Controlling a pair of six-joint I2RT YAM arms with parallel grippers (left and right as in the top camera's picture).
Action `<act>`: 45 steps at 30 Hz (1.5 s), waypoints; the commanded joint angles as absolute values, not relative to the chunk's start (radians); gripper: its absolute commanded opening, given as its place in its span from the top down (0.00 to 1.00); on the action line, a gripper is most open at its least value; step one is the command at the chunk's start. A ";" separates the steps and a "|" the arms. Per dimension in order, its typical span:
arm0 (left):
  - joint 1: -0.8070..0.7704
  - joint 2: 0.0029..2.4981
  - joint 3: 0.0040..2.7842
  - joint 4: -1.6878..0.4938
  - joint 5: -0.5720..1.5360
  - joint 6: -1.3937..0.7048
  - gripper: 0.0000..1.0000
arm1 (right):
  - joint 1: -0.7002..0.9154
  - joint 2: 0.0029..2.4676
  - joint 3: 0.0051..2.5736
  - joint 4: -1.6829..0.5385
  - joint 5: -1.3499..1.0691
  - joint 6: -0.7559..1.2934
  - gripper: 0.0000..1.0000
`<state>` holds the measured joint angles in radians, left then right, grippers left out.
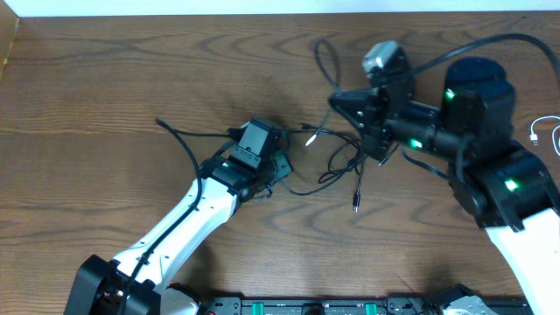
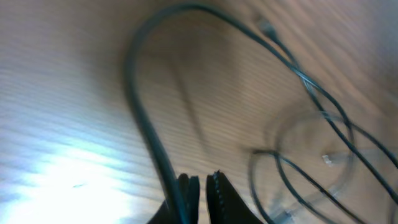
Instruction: Untangle cables
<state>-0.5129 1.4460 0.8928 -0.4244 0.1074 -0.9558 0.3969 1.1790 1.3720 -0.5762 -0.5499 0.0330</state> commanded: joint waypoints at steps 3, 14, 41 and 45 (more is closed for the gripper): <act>-0.428 1.450 0.900 -0.529 -0.043 -1.142 0.90 | 0.390 1.104 1.398 -0.735 -0.192 0.060 0.99; -0.198 1.450 0.900 -0.536 0.128 -1.217 0.90 | 0.393 1.141 1.397 -1.253 -0.194 0.136 0.99; 0.038 1.450 0.900 -0.189 0.656 -1.115 0.17 | 0.395 1.280 1.161 -1.155 -0.194 0.330 0.37; 0.032 1.450 0.900 -0.344 0.692 -1.067 0.16 | 0.395 1.287 1.139 -1.151 -0.194 0.331 0.14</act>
<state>0.0380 1.4460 0.8928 -0.2909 0.6071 -1.1252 0.3965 1.2839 1.1503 -1.1553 -0.1947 0.3023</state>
